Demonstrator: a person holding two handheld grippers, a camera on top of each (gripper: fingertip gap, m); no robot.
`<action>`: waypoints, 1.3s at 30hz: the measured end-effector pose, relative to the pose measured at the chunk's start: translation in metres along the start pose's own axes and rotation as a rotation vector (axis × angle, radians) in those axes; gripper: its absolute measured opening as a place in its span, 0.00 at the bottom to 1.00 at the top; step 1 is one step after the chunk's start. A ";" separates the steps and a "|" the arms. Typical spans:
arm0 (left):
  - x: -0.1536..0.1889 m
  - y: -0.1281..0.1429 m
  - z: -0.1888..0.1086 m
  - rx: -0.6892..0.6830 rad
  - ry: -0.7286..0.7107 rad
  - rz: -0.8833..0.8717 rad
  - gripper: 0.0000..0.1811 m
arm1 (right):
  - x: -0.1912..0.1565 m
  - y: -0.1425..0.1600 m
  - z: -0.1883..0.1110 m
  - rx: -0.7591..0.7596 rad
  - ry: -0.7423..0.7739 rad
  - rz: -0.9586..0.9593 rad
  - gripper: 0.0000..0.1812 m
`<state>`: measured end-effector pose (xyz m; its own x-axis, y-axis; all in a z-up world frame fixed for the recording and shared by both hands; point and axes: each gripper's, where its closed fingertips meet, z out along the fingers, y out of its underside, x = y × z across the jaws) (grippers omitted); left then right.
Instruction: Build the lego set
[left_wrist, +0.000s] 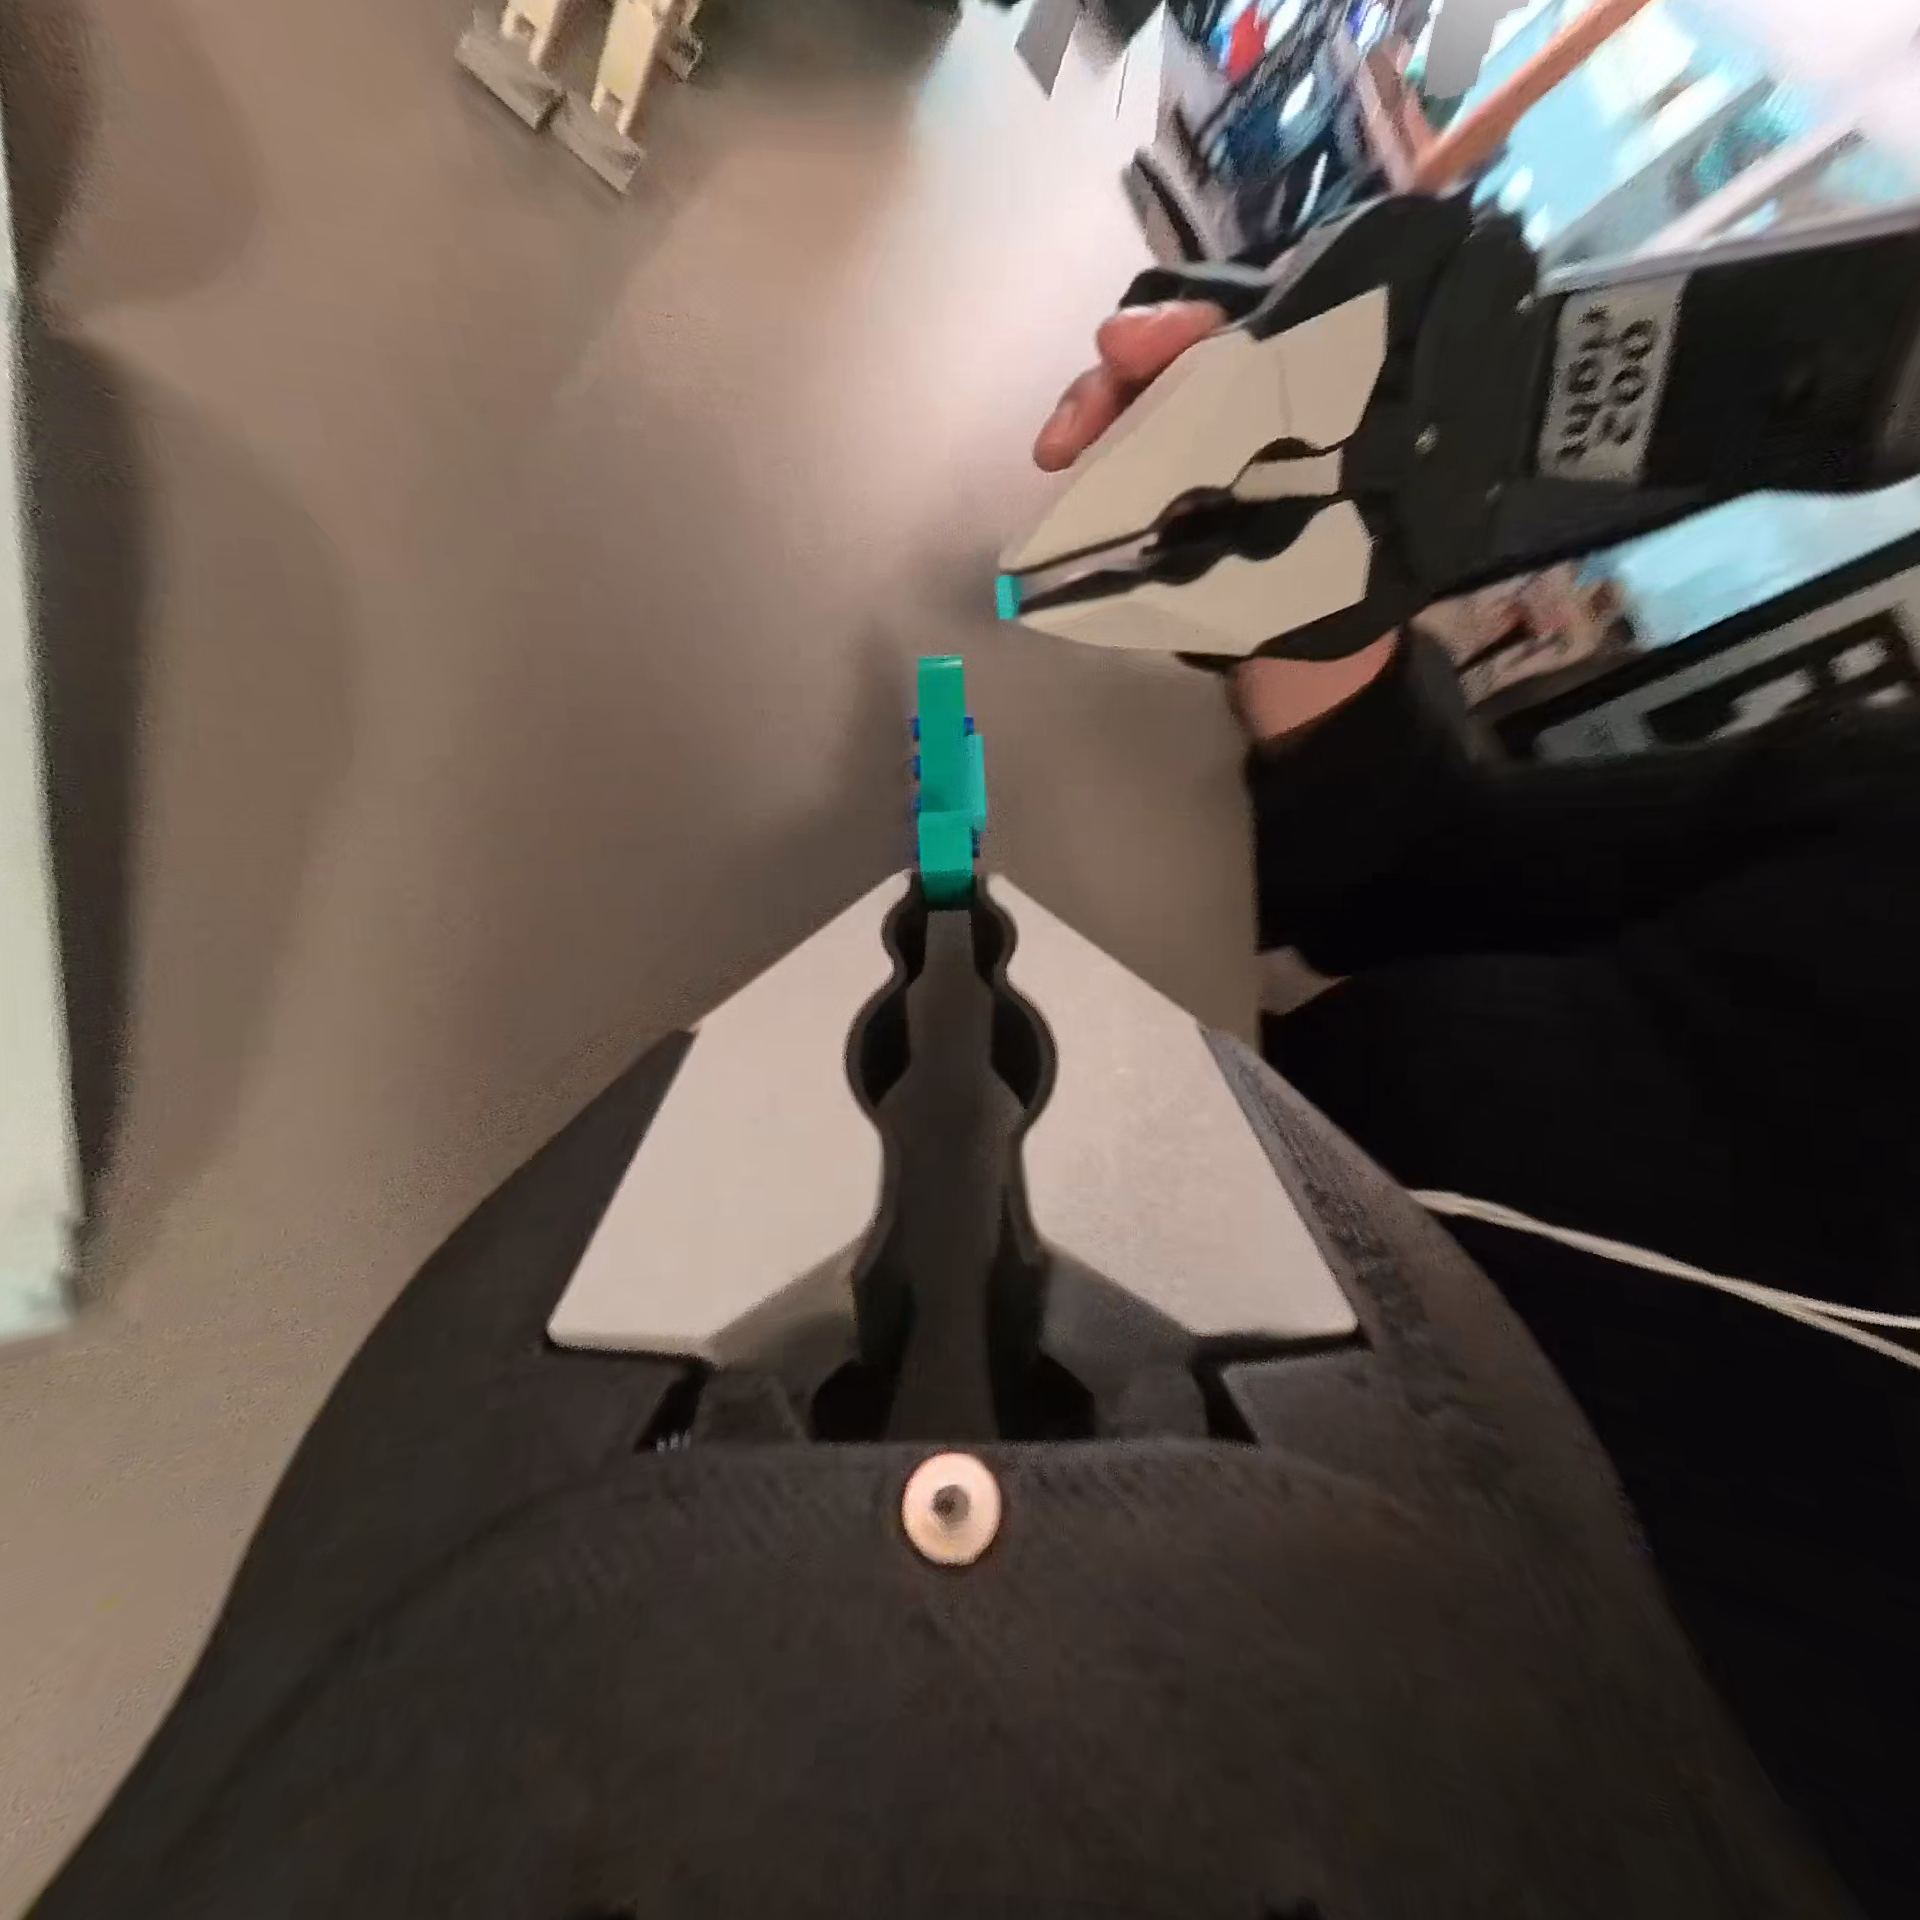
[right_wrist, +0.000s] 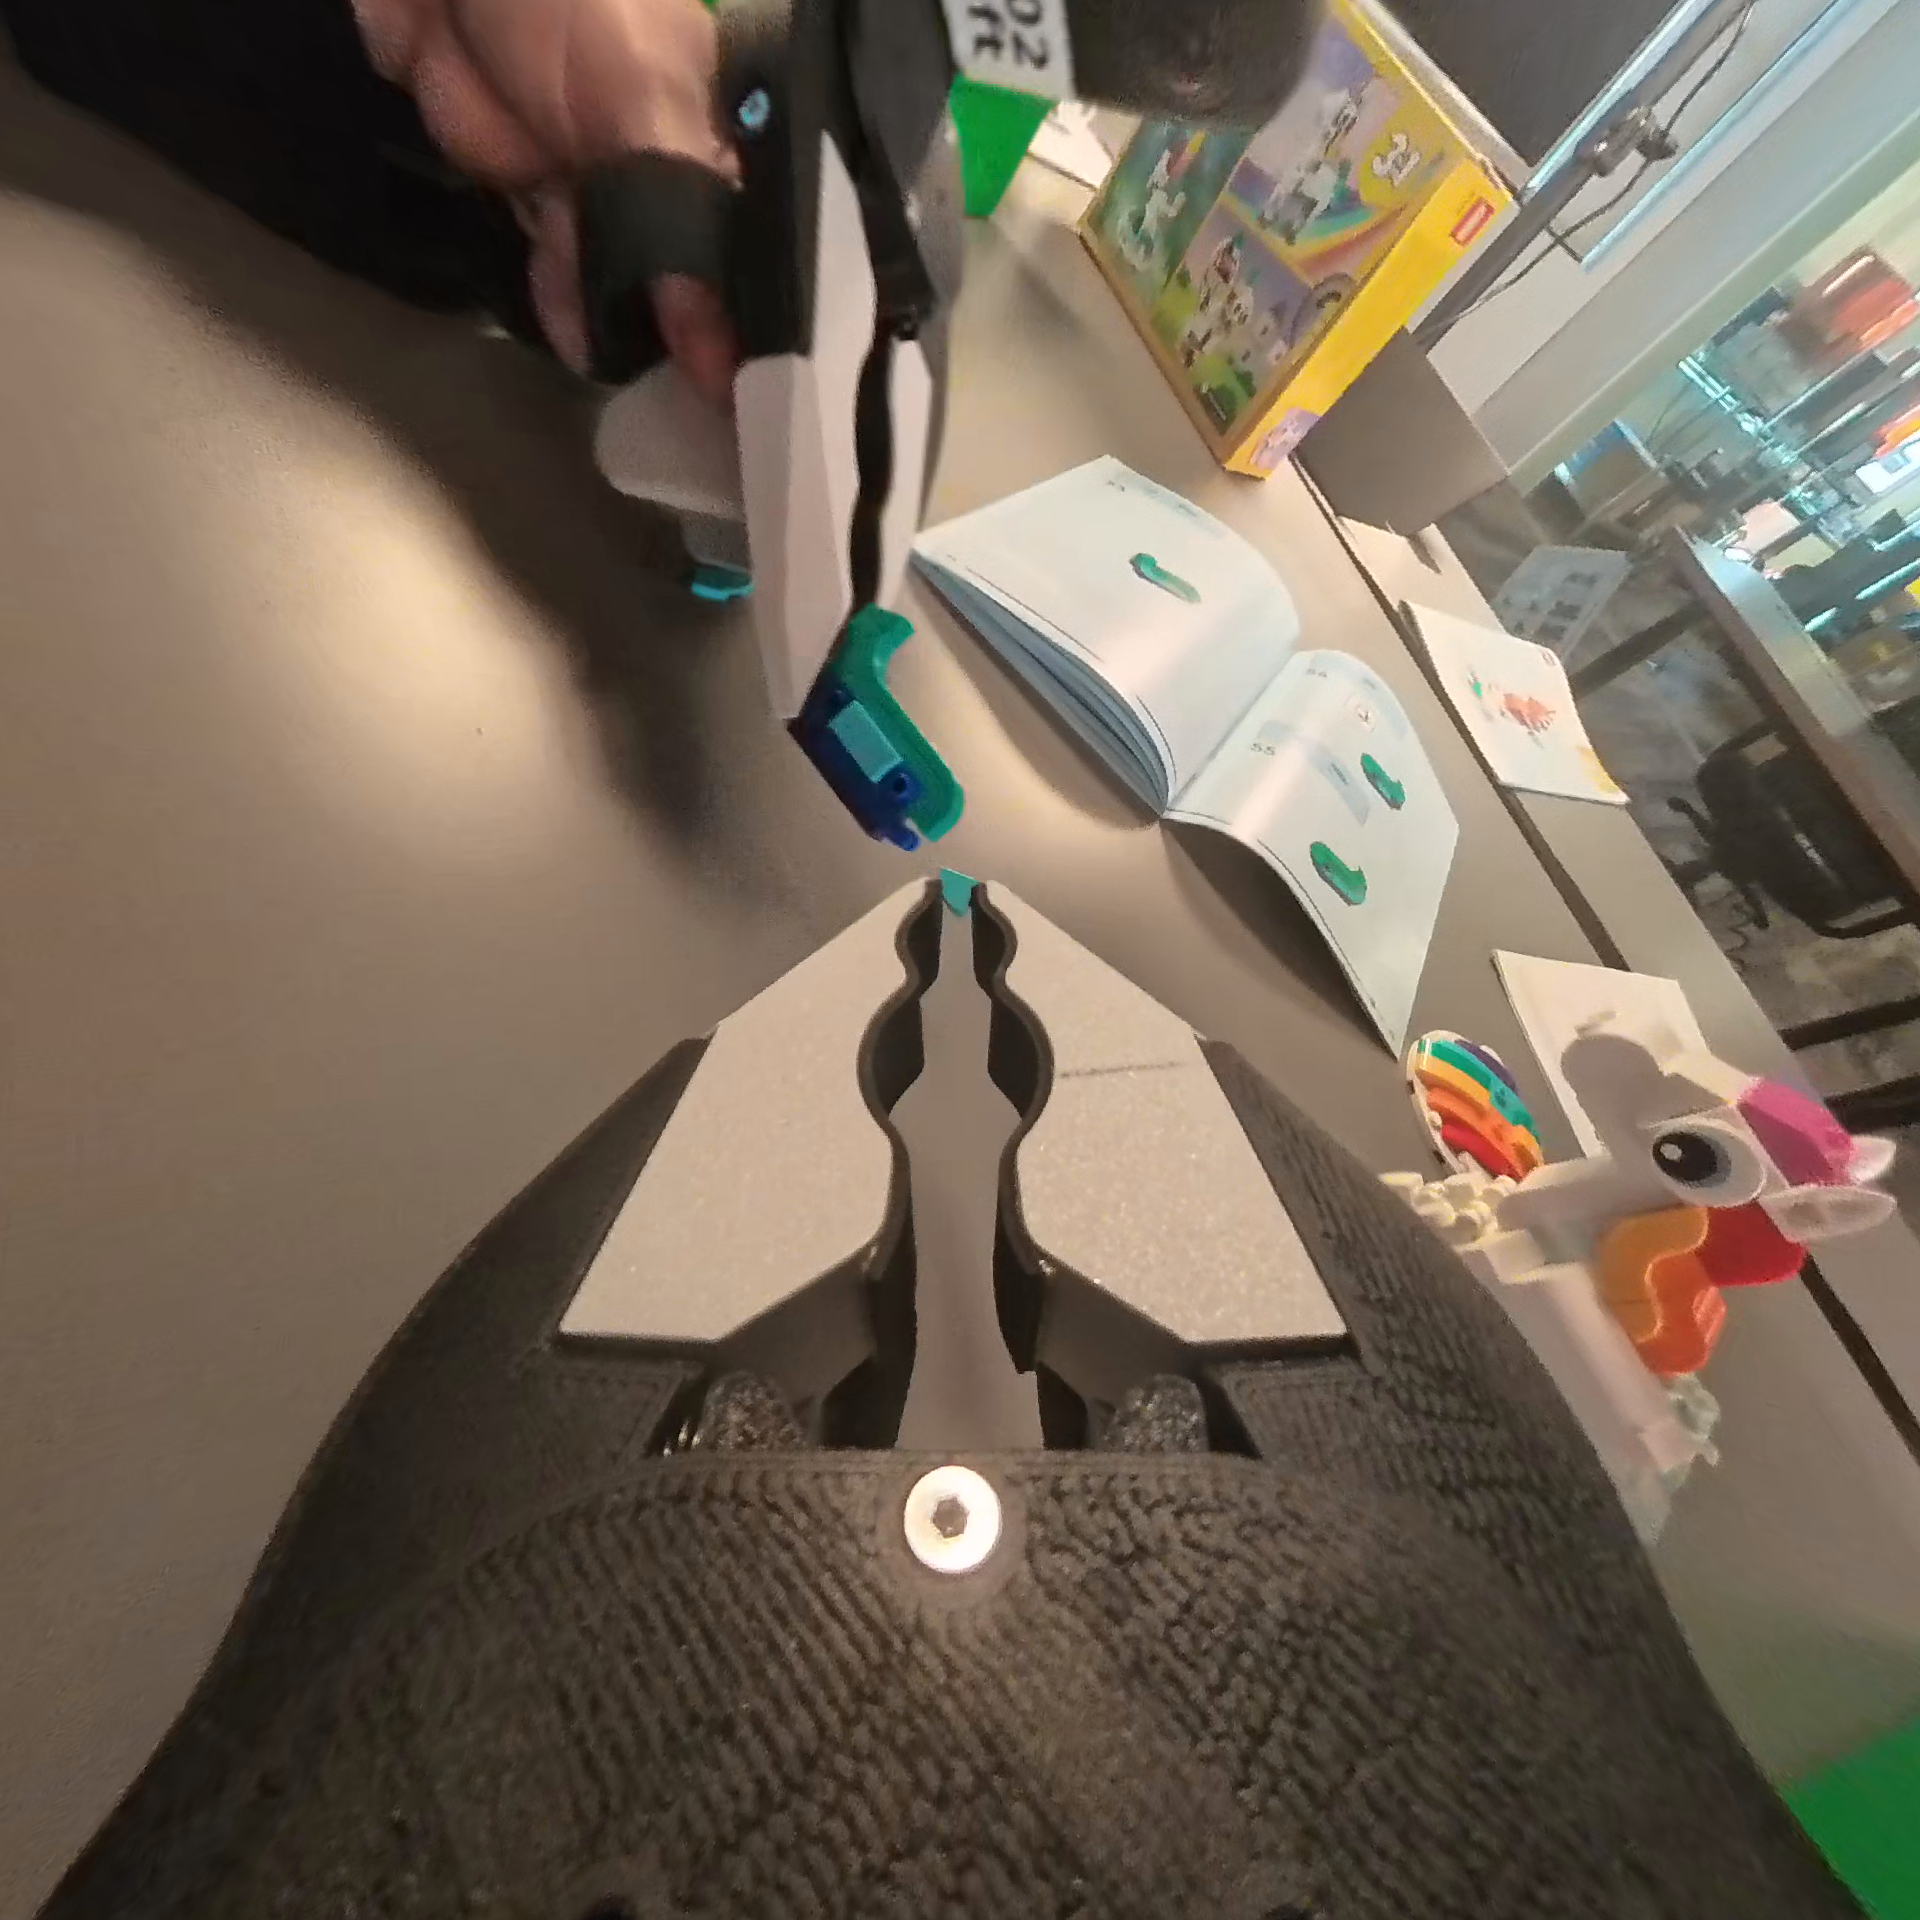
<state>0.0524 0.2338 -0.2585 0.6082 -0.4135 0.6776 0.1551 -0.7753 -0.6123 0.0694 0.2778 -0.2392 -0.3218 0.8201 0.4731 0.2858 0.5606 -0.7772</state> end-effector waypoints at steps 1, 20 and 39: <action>0.005 0.002 -0.002 0.038 0.018 -0.042 0.04 | 0.000 -0.003 0.001 0.005 0.002 0.007 0.02; 0.025 -0.034 -0.048 0.880 0.118 -0.415 0.04 | 0.012 -0.075 0.021 0.030 0.067 0.193 0.02; 0.031 0.025 -0.025 0.275 0.151 -0.328 0.04 | -0.021 -0.060 0.010 0.011 -0.251 -0.160 0.02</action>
<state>0.0559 0.1894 -0.2425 0.3754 -0.2476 0.8932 0.5341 -0.7298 -0.4267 0.0500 0.2258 -0.2064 -0.5754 0.6667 0.4738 0.2043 0.6781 -0.7060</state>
